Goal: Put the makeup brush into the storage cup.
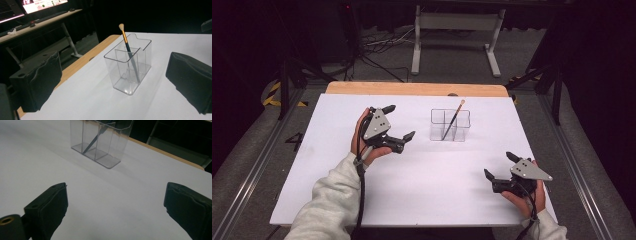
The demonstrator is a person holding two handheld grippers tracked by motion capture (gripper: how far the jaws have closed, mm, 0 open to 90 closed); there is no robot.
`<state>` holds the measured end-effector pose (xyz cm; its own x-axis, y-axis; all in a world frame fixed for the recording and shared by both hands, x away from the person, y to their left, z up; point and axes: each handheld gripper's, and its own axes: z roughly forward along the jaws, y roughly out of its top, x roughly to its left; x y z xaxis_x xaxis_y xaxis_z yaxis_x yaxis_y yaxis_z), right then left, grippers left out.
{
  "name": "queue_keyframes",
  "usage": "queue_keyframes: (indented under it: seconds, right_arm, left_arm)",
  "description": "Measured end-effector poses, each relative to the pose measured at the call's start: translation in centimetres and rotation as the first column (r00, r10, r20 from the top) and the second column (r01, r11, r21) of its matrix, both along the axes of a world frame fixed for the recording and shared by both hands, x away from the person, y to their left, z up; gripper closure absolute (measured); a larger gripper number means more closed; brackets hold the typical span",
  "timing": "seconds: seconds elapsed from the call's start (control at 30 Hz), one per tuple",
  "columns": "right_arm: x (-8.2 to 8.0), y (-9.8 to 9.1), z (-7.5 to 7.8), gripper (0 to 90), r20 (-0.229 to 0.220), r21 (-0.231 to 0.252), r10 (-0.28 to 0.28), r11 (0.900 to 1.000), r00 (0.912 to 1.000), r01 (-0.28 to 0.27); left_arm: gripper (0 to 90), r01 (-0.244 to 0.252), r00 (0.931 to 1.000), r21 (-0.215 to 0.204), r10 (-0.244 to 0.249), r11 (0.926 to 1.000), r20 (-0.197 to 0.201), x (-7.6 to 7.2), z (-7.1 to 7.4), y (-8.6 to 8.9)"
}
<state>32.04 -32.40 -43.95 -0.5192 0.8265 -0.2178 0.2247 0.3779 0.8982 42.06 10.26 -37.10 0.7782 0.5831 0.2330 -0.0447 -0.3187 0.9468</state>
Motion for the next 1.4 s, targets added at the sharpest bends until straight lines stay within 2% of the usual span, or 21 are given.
queue_keyframes:
  seconds: [0.07, 0.3, 0.57, 0.63, 0.73, 0.87, 1.03, 1.17, 1.4]
  right_arm:
    - [0.0, 0.1, 0.0, 6.1, -0.001, -0.002, 0.002, 1.0000, 1.0000, -0.002]
    - [0.0, 0.1, 0.0, 6.1, -0.002, -0.003, 0.003, 1.0000, 1.0000, -0.003]
    - [-0.1, 0.1, 0.0, 6.1, 0.002, -0.003, 0.002, 1.0000, 1.0000, -0.002]
    - [-0.2, 0.1, 0.1, 6.1, 0.007, -0.005, 0.002, 1.0000, 1.0000, -0.002]
    - [-0.2, 0.1, 0.1, 6.1, 0.008, -0.005, 0.001, 1.0000, 1.0000, -0.001]
    - [-0.2, 0.2, 0.1, 6.1, 0.009, -0.007, 0.002, 1.0000, 1.0000, -0.002]
    - [-0.2, 0.1, 0.1, 6.1, 0.007, -0.007, 0.002, 1.0000, 1.0000, -0.002]
    - [-0.2, 0.2, 0.0, 6.1, 0.009, -0.007, 0.002, 1.0000, 1.0000, -0.002]
    - [-0.2, 0.3, 0.0, 6.1, 0.010, -0.010, 0.004, 0.9999, 0.9999, -0.004]
  left_arm:
    - [2.2, -0.009, 0.9999, 0.009, 0.009, 0.9999, 0.015, -0.2, -0.2, 0.3]
    - [1.8, -0.007, 0.9999, 0.031, 0.007, 0.9995, 0.007, -0.9, -0.7, 1.1]
    - [2.2, -0.018, 0.9997, 0.026, 0.017, 0.9995, 0.016, -2.0, -1.0, 2.3]
    - [2.2, -0.014, 0.9999, 0.030, 0.014, 0.9994, 0.002, -2.3, -1.2, 2.6]
    - [2.3, -0.020, 0.9997, 0.027, 0.019, 0.9995, 0.012, -2.7, -1.3, 3.0]
    - [2.3, -0.018, 0.9998, 0.046, 0.018, 0.9988, 0.006, -3.1, -1.7, 3.4]
    - [2.2, -0.025, 0.9997, 0.040, 0.025, 0.9989, 0.002, -3.6, -2.0, 4.1]
    - [2.6, -0.031, 0.9995, 0.058, 0.031, 0.9979, 0.000, -4.0, -2.3, 4.5]
    - [2.7, -0.047, 0.9988, 0.046, 0.048, 0.9979, -0.012, -4.6, -3.0, 5.8]
